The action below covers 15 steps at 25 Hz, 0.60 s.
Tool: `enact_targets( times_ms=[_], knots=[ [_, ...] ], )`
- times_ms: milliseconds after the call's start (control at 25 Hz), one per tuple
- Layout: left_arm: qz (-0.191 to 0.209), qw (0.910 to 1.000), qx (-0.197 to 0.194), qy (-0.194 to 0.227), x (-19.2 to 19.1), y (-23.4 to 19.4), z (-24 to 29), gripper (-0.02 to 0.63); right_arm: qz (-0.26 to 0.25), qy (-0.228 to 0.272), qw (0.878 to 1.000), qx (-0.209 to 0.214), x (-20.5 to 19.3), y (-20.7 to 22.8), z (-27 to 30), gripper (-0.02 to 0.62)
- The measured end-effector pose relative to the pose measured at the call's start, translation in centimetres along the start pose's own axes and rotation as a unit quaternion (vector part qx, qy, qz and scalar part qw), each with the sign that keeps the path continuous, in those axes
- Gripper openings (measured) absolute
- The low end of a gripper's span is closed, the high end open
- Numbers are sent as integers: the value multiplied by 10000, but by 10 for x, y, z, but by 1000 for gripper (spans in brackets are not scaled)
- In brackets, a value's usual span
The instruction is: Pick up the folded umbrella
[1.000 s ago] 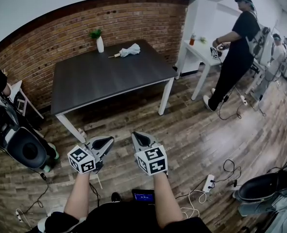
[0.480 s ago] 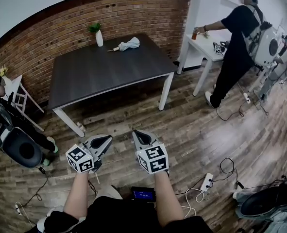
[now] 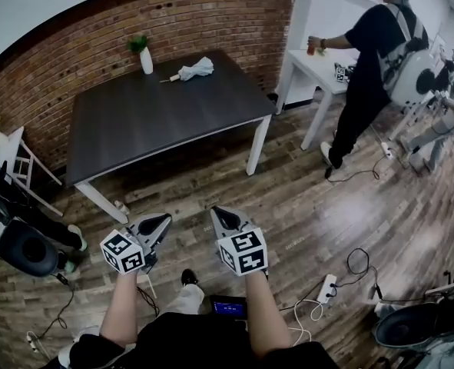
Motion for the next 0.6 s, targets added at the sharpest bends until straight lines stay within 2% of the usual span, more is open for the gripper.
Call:
enact_targets(
  times_ms=[320,600],
  knots=[
    [-90,9996,-194,186,25,-75,50,2,3,6,9997,-260,35,42,61,8],
    [-94,9993,-353,110,36,-129,69,2,51,-95,9990,-434,54,59,108,8]
  ],
)
Point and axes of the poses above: the fingertips, and each gripper's own axes: z forward along the fingers, y to its right, x out of its top, the point moved 9 cm from there along -z, backward along the fingers, and after that the axes turned 14 degrees about x, right-handed, at the moved point
